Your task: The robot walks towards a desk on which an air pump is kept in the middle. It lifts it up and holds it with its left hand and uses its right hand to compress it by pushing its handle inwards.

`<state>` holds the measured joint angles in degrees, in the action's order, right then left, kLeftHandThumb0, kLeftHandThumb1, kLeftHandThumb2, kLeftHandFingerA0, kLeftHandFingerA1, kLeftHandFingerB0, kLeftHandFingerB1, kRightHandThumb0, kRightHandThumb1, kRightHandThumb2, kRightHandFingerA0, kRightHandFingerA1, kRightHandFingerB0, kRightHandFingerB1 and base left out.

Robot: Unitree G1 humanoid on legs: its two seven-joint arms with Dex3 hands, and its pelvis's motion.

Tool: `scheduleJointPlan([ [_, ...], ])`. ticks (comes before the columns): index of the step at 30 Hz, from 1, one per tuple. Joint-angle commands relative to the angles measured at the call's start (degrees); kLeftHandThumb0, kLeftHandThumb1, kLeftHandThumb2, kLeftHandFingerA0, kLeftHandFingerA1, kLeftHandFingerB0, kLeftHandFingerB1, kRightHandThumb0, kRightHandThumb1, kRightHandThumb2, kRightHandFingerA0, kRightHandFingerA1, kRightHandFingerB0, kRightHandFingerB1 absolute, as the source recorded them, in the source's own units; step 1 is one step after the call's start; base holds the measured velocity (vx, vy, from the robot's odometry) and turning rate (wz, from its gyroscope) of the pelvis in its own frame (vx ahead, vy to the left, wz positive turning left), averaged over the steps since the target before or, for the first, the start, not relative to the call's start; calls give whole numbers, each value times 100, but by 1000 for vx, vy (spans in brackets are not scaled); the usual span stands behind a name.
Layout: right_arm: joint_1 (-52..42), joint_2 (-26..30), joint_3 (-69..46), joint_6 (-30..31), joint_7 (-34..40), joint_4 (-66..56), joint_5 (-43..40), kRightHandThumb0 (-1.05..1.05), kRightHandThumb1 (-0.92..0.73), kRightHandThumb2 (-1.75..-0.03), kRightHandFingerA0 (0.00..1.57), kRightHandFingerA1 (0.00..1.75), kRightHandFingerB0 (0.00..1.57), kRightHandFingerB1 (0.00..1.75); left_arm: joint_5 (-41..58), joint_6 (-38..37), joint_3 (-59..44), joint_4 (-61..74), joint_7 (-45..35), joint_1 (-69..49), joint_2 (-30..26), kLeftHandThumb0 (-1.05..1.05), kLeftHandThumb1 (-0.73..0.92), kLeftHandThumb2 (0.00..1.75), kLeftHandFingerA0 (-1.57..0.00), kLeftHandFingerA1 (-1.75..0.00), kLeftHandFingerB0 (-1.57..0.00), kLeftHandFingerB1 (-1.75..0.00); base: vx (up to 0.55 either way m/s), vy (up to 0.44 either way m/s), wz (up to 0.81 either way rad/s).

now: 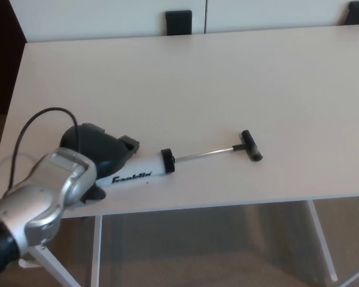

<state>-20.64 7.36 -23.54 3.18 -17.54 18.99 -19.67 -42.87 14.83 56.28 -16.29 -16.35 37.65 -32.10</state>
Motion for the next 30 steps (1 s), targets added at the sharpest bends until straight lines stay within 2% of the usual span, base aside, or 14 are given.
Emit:
scheduleJointPlan([
  [1,132,75,-1,144,204,-140,25,-31,-72,-61,67,45,53,40,-437,-644,47,-1094,588,26,653,-33,55,98,-60,-67,-2,-43,0,0,0],
  [2,150,64,8,170,240,-177,32,-30,-72,-61,66,45,53,40,-460,-739,33,-1229,685,63,704,-40,77,65,-77,-49,-21,-29,0,0,0],
  [3,157,57,15,186,259,-203,35,-30,-72,-61,66,45,53,40,-483,-803,20,-1306,734,86,729,-40,77,65,-77,-49,-21,-29,0,0,0],
  [4,151,42,34,135,261,-257,53,-34,-72,-60,69,45,53,40,-547,-948,44,-1497,927,139,784,-14,38,85,-79,-90,-16,-49,0,0,0],
  [8,114,16,120,-21,254,-405,138,-32,-72,-62,71,45,55,40,-659,-1232,36,-2022,1290,268,995,-14,37,84,-82,-99,-19,-51,0,0,0],
  [9,92,21,163,-52,260,-452,194,-33,-73,-61,71,45,57,40,-658,-1268,14,-2110,1346,290,1044,-17,55,58,-76,-135,-33,-39,0,0,0],
  [11,57,29,241,-91,290,-529,303,-33,-73,-61,72,45,57,40,-590,-1360,-82,-2245,1449,310,1122,-14,53,57,-76,-142,-35,-40,0,0,0],
  [15,-18,33,329,-117,334,-604,417,-33,-73,-61,71,45,55,39,-402,-1454,-340,-2358,1506,261,1235,-14,57,58,-74,-140,-37,-40,0,0,0],
  [16,-88,34,336,-106,316,-691,405,-31,-75,-63,69,46,53,40,-390,-1479,-382,-2365,1510,246,1247,-14,56,56,-77,-113,-52,-46,0,0,0],
  [19,-244,43,342,-151,290,-851,403,-33,-74,-62,71,46,53,40,-371,-1599,-519,-2453,1492,224,1283,-15,59,57,-76,-91,-67,-58,0,0,0],
  [23,-464,-15,327,-134,303,-1179,363,-34,-73,-61,72,46,55,40,-202,-1725,-772,-2528,1365,167,1283,-15,61,56,-72,-106,-65,-60,0,0,0],
  [25,-790,-176,301,-181,276,-1622,228,-33,-72,-60,73,46,57,41,-68,-1801,-926,-2539,1232,114,1287,-12,62,58,-73,-83,-58,-52,0,0,0],
  [26,-1078,-310,267,-221,212,-2081,41,-32,-72,-60,71,47,54,41,79,-1907,-1085,-2578,1211,68,1303,-13,67,60,-70,-115,-58,-80,0,0,0],
  [30,-1543,-556,175,-203,191,-3042,-345,-35,-66,-60,81,47,63,42,269,-2042,-1355,-2652,1081,44,1323,-13,58,57,-82,-107,-62,-97,0,0,0],
])
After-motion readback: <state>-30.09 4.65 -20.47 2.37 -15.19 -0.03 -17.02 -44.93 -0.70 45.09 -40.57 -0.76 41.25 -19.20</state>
